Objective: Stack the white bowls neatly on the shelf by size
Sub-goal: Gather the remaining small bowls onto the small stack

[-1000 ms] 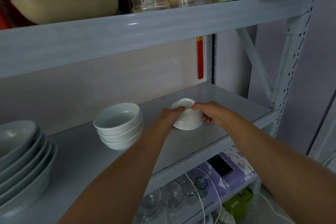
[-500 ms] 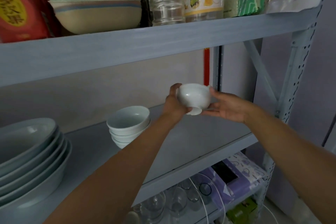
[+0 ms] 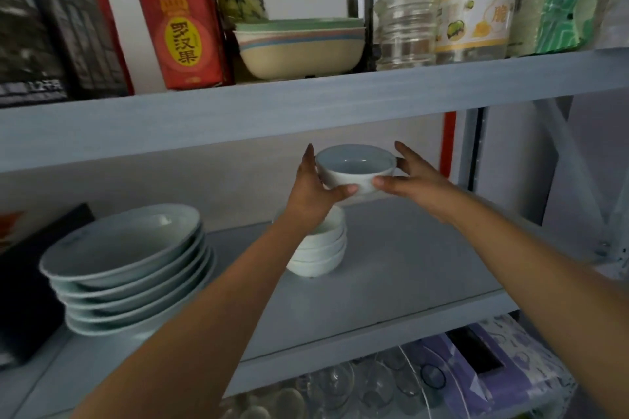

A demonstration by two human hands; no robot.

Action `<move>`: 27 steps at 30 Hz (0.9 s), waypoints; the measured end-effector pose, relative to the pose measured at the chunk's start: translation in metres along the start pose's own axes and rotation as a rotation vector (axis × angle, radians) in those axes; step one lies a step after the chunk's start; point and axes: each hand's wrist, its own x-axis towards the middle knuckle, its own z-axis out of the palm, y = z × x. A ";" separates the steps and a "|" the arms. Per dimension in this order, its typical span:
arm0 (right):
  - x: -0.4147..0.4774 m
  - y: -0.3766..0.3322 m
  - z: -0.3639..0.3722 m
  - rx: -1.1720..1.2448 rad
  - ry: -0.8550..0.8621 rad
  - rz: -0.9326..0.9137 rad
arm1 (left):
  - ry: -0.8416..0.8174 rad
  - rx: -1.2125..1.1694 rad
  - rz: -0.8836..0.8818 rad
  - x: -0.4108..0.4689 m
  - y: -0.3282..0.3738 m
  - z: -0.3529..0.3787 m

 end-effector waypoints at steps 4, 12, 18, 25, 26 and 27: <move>0.009 -0.006 0.036 -0.080 -0.091 -0.081 | 0.050 0.072 -0.062 -0.008 -0.022 -0.037; 0.022 0.006 0.070 -0.030 -0.201 -0.123 | 0.091 0.082 -0.072 -0.033 -0.029 -0.065; 0.022 0.016 0.076 -0.057 -0.202 -0.105 | 0.070 0.073 -0.104 -0.036 -0.040 -0.067; 0.013 0.032 0.081 -0.101 -0.225 -0.068 | 0.085 0.100 -0.104 -0.050 -0.057 -0.061; 0.011 0.035 0.080 -0.107 -0.227 -0.064 | 0.079 0.101 -0.088 -0.051 -0.058 -0.060; 0.010 0.037 0.080 -0.104 -0.227 -0.063 | 0.070 0.091 -0.085 -0.052 -0.058 -0.060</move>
